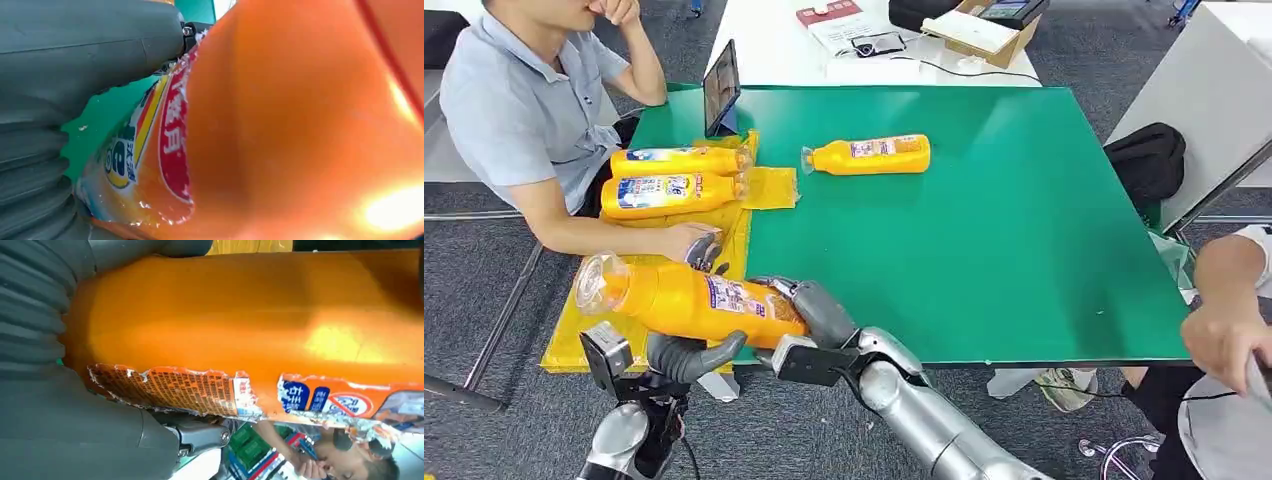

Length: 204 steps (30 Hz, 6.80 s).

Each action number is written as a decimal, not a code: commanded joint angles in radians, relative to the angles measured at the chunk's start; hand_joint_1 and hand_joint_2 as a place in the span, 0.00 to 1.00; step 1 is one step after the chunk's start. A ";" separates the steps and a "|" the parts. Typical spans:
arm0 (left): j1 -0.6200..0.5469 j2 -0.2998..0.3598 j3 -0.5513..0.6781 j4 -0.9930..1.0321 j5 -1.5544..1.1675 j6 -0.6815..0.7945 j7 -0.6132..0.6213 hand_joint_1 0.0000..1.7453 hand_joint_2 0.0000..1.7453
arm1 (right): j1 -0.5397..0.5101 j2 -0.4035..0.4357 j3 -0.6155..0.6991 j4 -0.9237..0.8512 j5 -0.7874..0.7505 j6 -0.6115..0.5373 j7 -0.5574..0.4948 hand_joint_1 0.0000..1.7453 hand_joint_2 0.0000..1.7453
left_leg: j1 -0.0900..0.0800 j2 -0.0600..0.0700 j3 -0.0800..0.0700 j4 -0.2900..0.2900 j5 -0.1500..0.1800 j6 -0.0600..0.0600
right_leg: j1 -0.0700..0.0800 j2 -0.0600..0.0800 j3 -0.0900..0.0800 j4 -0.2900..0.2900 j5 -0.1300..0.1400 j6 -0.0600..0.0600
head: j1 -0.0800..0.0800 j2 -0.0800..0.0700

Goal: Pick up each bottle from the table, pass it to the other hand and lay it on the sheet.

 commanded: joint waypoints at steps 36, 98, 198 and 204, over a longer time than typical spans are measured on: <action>-0.361 -0.002 0.073 0.404 -0.512 0.716 0.083 1.00 1.00 | 0.192 -0.062 -0.087 -0.418 0.017 -0.660 -0.034 0.00 0.00 | 0.001 -0.005 0.001 0.000 0.000 -0.001 | 0.001 -0.004 0.002 0.001 -0.001 -0.002 | 0.000 0.000; -0.297 -0.108 0.086 0.532 -0.374 0.173 0.063 0.00 1.00 | 0.235 -0.091 -0.138 -0.426 -0.226 -0.413 -0.034 0.00 0.00 | 0.000 -0.002 0.010 -0.001 -0.001 -0.001 | 0.000 -0.001 0.011 -0.001 -0.001 -0.001 | 0.000 0.000; 0.147 -0.081 0.302 -0.205 0.012 0.502 0.017 0.00 1.00 | -0.206 -0.155 -0.162 0.517 0.493 -0.099 0.450 0.76 1.00 | 0.001 -0.003 0.012 -0.001 0.000 -0.001 | 0.001 -0.004 0.011 -0.001 0.000 -0.003 | 0.000 0.000; 0.144 -0.075 0.285 -0.176 0.024 0.467 0.061 0.00 1.00 | -0.221 -0.169 -0.133 0.561 0.504 -0.018 0.523 0.41 1.00 | 0.000 -0.003 0.012 -0.001 0.001 0.000 | 0.001 -0.004 0.013 -0.002 0.000 -0.002 | 0.000 0.000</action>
